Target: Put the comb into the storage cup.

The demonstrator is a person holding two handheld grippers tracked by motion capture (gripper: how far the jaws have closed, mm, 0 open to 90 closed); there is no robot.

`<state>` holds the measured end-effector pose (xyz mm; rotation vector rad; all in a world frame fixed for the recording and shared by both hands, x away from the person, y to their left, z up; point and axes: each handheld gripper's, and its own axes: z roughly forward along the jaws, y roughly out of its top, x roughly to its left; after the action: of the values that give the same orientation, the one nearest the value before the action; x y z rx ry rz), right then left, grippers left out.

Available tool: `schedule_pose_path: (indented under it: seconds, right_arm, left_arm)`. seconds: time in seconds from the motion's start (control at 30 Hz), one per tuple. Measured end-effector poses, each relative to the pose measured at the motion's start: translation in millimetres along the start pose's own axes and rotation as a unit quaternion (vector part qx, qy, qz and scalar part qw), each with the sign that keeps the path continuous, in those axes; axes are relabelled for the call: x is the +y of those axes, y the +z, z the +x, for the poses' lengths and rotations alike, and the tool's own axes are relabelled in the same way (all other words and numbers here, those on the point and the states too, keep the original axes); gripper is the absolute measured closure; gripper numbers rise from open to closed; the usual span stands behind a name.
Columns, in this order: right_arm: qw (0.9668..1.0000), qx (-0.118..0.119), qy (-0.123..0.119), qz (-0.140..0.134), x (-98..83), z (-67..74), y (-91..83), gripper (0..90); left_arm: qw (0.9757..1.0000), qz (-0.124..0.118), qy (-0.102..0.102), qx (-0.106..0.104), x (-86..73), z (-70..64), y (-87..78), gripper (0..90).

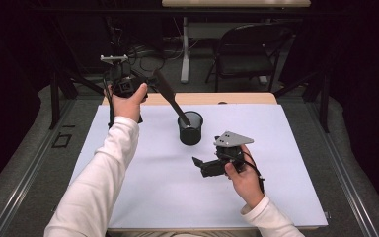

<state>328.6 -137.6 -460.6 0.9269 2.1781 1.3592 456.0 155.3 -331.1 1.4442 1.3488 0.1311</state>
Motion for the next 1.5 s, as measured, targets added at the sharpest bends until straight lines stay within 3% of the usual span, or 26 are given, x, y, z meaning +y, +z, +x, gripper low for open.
schedule_pose_path:
  seconds: [0.8, 1.5]
  right_arm:
    - [1.0000, -0.001, -0.002, 0.002, -0.6, -1.5, 0.4, 0.0]
    - [1.0000, -0.002, -0.004, 0.004, -1.2, -2.0, 0.9, 0.0]
  left_arm:
    - [0.9993, -0.026, -0.014, 0.024, 2.9, 1.4, 9.6, 84.4]
    - [0.9978, -0.043, -0.006, 0.051, -5.2, 0.6, 21.5, 84.4]
